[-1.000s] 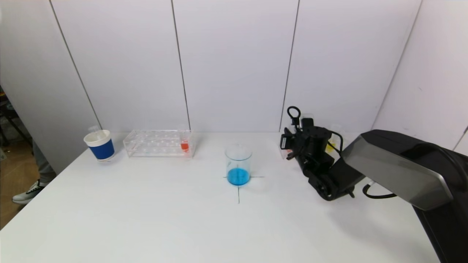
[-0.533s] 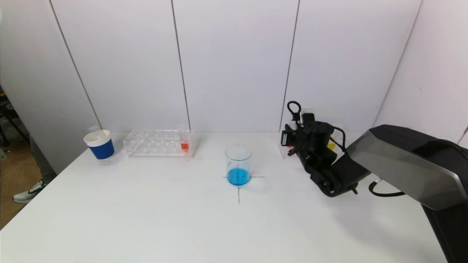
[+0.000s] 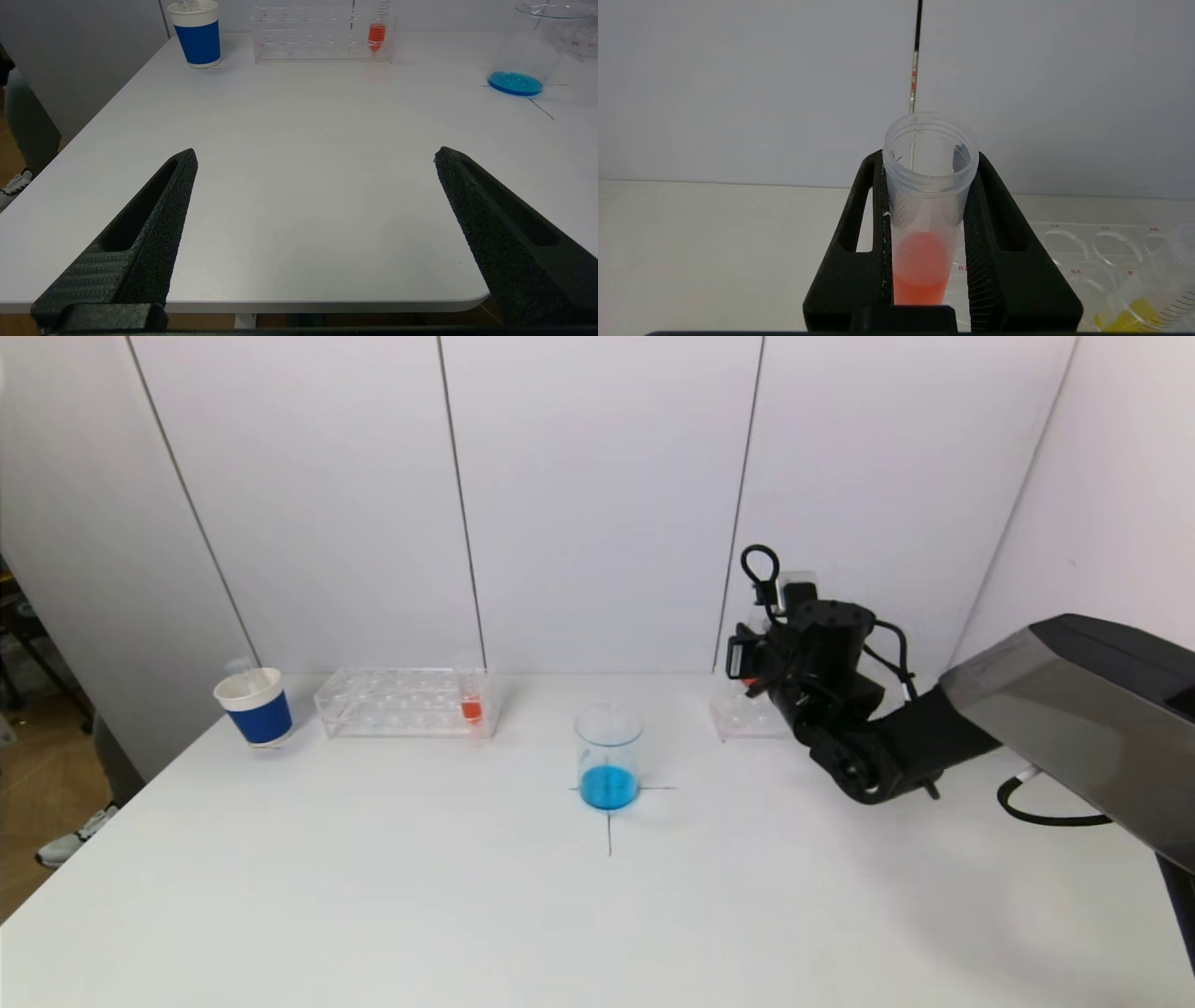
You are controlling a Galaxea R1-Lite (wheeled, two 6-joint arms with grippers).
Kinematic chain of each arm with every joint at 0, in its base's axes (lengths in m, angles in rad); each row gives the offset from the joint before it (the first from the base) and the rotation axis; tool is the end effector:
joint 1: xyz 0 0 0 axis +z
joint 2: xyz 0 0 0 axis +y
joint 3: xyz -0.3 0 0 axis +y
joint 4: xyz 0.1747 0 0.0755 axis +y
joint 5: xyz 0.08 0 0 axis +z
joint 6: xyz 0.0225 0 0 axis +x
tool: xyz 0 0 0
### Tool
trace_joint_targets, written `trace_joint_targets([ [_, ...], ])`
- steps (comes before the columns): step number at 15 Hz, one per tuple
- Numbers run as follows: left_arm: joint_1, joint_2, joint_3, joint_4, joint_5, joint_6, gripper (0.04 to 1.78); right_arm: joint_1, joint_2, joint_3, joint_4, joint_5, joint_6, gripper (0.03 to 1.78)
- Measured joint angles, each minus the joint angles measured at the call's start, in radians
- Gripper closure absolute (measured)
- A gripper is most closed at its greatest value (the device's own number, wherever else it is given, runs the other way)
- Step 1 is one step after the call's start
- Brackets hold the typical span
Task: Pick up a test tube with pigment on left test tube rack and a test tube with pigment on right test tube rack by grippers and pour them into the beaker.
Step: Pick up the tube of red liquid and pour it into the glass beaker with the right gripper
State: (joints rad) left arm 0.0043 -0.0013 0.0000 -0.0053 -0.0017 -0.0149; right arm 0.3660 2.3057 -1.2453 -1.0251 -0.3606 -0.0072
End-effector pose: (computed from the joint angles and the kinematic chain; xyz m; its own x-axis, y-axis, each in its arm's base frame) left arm -0.0229 -0.0001 0.0760 1.0000 0.0026 0.0066 -0.0025 0.9999 -0.0149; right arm 0.4262 0.1548 0.1035 0.9994 0.0052 -0.0330 -0.0058 0.9998 -0.0196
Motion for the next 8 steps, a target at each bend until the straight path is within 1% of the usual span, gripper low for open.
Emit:
trace_joint_targets([
  [2,0.0,0.0,0.0,0.0,0.0,0.0,0.05,0.005,-0.037,-0.016,0.045,-0.002,-0.003,1.32],
  [4,0.0,0.0,0.0,0.0,0.0,0.0,0.05,0.006,-0.074,-0.021,0.092,-0.003,-0.021,1.32],
  [6,0.0,0.0,0.0,0.0,0.0,0.0,0.05,0.008,-0.11,-0.022,0.119,0.003,-0.05,1.32],
  [8,0.0,0.0,0.0,0.0,0.0,0.0,0.05,0.01,-0.136,-0.022,0.124,0.015,-0.084,1.32],
])
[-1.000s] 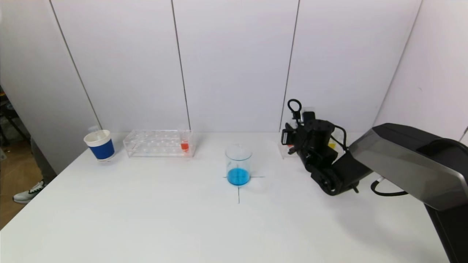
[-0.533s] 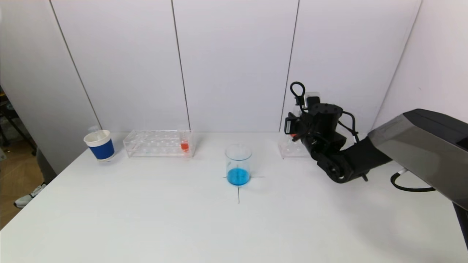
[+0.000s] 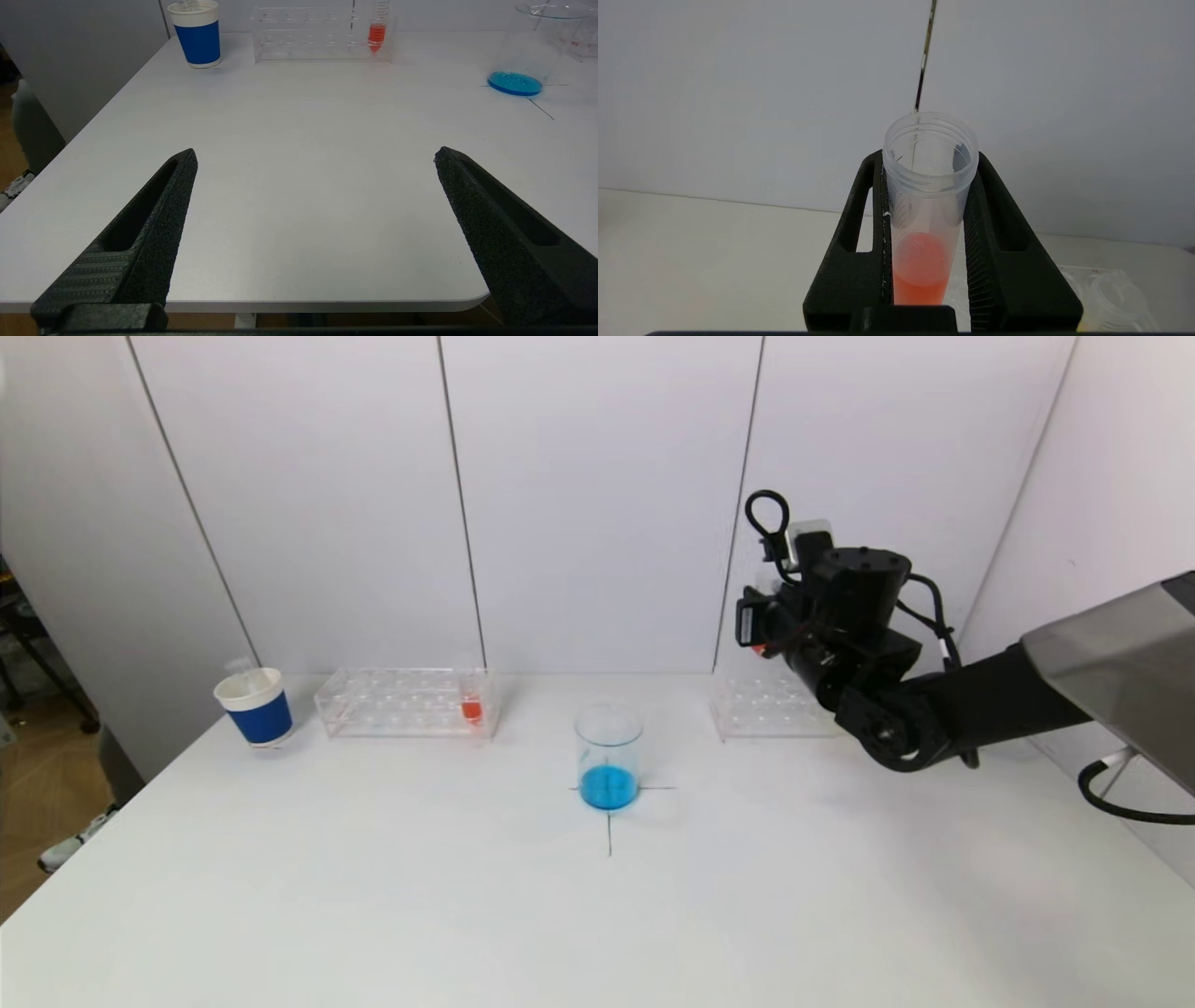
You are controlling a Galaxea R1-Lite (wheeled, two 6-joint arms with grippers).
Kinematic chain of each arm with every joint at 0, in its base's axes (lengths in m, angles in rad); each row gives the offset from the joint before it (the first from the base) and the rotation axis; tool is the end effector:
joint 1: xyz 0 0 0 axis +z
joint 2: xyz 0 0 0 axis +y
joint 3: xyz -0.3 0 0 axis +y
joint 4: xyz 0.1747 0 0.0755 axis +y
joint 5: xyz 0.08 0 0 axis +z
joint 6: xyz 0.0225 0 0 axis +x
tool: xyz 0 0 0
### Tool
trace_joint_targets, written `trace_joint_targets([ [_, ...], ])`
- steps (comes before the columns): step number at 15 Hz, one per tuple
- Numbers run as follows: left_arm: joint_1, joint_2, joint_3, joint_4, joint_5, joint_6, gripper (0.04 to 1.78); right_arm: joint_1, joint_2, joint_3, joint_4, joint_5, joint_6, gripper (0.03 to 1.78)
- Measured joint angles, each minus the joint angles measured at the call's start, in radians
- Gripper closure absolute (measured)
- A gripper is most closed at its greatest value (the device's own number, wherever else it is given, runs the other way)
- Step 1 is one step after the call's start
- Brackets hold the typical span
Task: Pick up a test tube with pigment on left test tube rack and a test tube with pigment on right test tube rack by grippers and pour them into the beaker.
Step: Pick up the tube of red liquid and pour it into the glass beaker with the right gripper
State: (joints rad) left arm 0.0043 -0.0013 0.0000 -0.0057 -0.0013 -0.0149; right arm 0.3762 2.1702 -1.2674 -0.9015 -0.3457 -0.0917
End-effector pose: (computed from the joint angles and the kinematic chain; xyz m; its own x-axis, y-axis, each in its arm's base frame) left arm -0.0229 -0.0001 0.0761 1.0000 0.0030 0.0070 -0.0029 0.9999 -0.0149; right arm 0.4101 0.1538 0.1572 0.9995 0.0305 -0.0012 -0.0305 0.9953 -0.0920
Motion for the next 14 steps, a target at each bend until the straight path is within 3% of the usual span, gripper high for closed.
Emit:
trace_joint_targets([
  [2,0.0,0.0,0.0,0.0,0.0,0.0,0.05,0.004,-0.02,-0.001,-0.001,0.012,-0.024,1.32],
  [5,0.0,0.0,0.0,0.0,0.0,0.001,0.05,0.003,-0.061,0.0,0.016,0.095,-0.048,1.32],
  [10,0.0,0.0,0.0,0.0,0.0,0.0,0.05,0.009,-0.152,-0.01,0.193,0.203,-0.126,1.32],
  [14,0.0,0.0,0.0,0.0,0.0,0.0,0.05,0.03,-0.177,-0.024,0.23,0.272,-0.2,1.32],
])
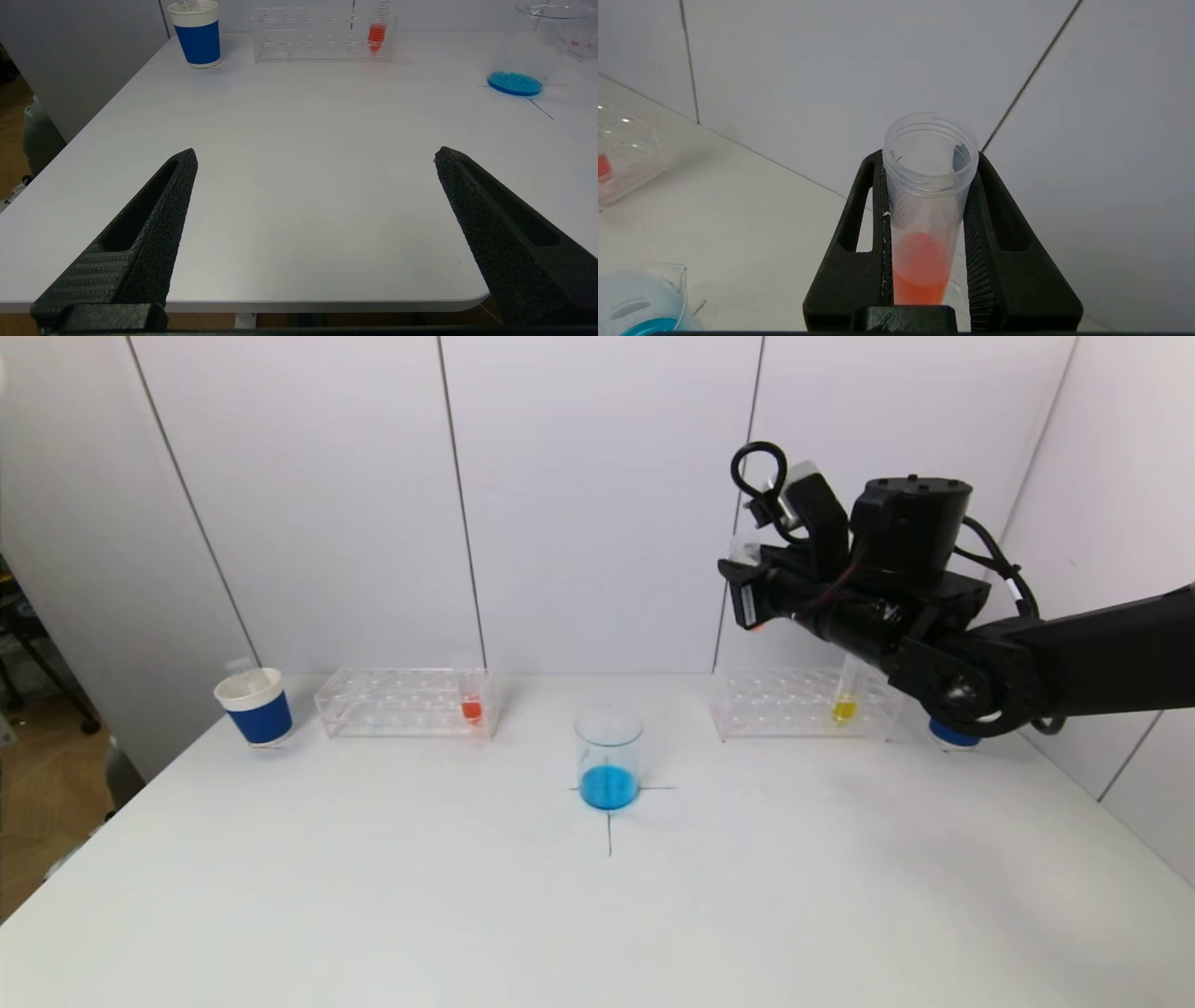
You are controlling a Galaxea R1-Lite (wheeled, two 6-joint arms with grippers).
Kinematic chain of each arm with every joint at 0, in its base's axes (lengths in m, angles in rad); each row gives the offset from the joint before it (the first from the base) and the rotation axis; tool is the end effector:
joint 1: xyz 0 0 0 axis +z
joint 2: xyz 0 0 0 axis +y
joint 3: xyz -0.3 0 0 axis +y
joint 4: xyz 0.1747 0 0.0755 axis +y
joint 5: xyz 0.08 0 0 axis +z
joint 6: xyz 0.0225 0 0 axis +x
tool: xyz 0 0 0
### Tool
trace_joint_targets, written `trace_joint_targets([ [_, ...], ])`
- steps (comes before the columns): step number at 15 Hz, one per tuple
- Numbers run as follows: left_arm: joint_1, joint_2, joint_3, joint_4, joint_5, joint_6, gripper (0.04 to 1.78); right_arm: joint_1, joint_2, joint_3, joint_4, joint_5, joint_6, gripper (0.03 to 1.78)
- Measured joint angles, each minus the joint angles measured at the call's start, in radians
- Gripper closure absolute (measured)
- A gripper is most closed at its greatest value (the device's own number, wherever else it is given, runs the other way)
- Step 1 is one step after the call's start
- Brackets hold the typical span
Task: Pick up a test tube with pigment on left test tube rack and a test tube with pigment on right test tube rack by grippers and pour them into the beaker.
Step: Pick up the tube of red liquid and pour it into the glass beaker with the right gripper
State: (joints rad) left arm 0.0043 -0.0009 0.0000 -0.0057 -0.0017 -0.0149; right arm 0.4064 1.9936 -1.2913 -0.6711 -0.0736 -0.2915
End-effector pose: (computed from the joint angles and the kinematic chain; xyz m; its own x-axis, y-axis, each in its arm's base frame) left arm -0.0229 -0.0001 0.0761 1.0000 0.0026 0.0066 -0.0025 0.9999 -0.0149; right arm 0.3751 0.1596 0.2152 0.9447 0.3265 -0.0311 -0.3212 0.9017 -0.2894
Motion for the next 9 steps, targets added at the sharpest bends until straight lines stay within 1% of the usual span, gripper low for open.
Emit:
trace_joint_targets([
  [3,0.0,0.0,0.0,0.0,0.0,0.0,0.05,0.023,-0.004,-0.01,0.061,0.077,-0.061,1.32],
  [5,0.0,0.0,0.0,0.0,0.0,0.0,0.05,0.045,-0.003,-0.029,0.088,0.111,-0.1,1.32],
  [6,0.0,0.0,0.0,0.0,0.0,0.0,0.05,0.054,0.0,-0.036,0.098,0.136,-0.111,1.32],
  [8,0.0,0.0,0.0,0.0,0.0,0.0,0.05,0.06,0.005,-0.045,0.118,0.213,-0.142,1.32],
  [9,0.0,0.0,0.0,0.0,0.0,0.0,0.05,0.061,0.009,-0.046,0.126,0.265,-0.167,1.32],
])
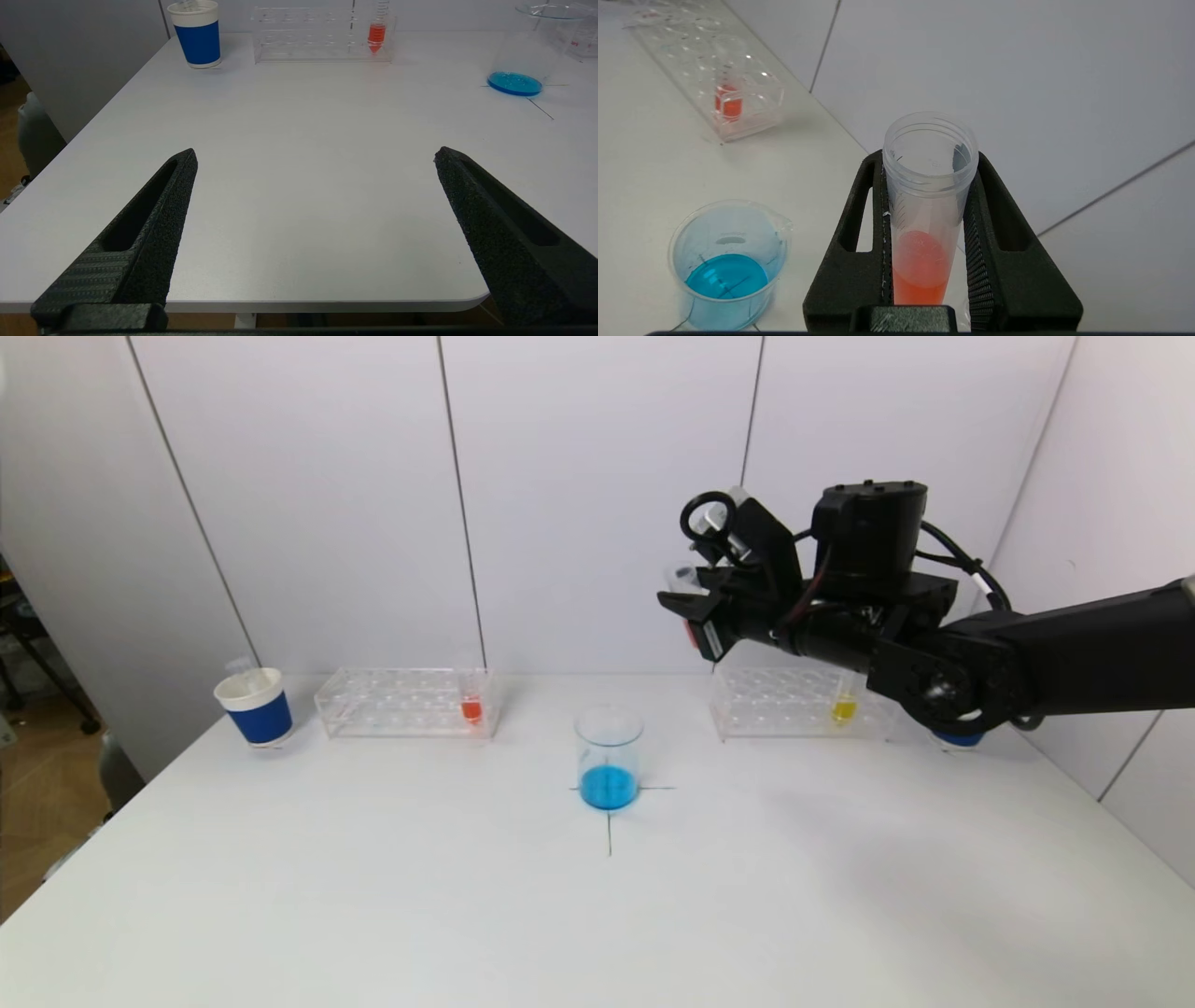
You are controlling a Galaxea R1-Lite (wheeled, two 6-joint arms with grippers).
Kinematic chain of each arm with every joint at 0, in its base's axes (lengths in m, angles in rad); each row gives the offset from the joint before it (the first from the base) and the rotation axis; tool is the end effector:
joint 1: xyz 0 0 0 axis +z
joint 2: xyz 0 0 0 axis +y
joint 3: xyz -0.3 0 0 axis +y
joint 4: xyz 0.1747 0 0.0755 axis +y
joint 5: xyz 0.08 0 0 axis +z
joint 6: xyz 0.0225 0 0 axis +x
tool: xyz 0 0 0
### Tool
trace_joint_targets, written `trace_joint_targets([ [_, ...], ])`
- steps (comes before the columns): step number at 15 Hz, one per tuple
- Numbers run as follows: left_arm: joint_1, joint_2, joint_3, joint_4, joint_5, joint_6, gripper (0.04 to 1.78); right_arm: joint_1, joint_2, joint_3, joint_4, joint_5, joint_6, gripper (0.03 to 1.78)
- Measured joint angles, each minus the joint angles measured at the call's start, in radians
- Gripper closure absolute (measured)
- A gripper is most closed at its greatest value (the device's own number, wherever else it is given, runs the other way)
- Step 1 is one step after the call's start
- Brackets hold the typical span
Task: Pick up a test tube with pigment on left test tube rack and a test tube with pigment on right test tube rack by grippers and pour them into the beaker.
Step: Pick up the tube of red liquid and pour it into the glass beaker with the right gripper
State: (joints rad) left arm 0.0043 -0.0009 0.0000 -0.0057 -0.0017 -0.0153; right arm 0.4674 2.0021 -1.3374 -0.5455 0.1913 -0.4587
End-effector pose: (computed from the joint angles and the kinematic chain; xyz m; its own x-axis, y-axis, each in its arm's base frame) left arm -0.0229 -0.0001 0.0761 1.0000 0.0026 0.0066 -0.0025 0.9999 -0.0153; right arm 0.3649 0.1889 0.2121 0.7846 0.6090 -0.1167 -0.5947 0.6859 -0.4194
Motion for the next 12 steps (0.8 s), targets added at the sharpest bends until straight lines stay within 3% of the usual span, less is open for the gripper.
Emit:
trace_joint_targets([
  [2,0.0,0.0,0.0,0.0,0.0,0.0,0.05,0.002,0.013,-0.007,0.003,0.114,-0.053,1.32],
  [4,0.0,0.0,0.0,0.0,0.0,0.0,0.05,0.003,0.035,-0.024,0.013,0.19,-0.128,1.32],
  [6,0.0,0.0,0.0,0.0,0.0,0.001,0.05,0.005,0.06,-0.042,0.013,0.269,-0.162,1.32],
  [10,0.0,0.0,0.0,0.0,0.0,0.0,0.05,0.023,0.105,-0.084,0.067,0.382,-0.268,1.32],
  [12,0.0,0.0,0.0,0.0,0.0,0.0,0.05,0.024,0.12,-0.114,0.126,0.429,-0.354,1.32],
])
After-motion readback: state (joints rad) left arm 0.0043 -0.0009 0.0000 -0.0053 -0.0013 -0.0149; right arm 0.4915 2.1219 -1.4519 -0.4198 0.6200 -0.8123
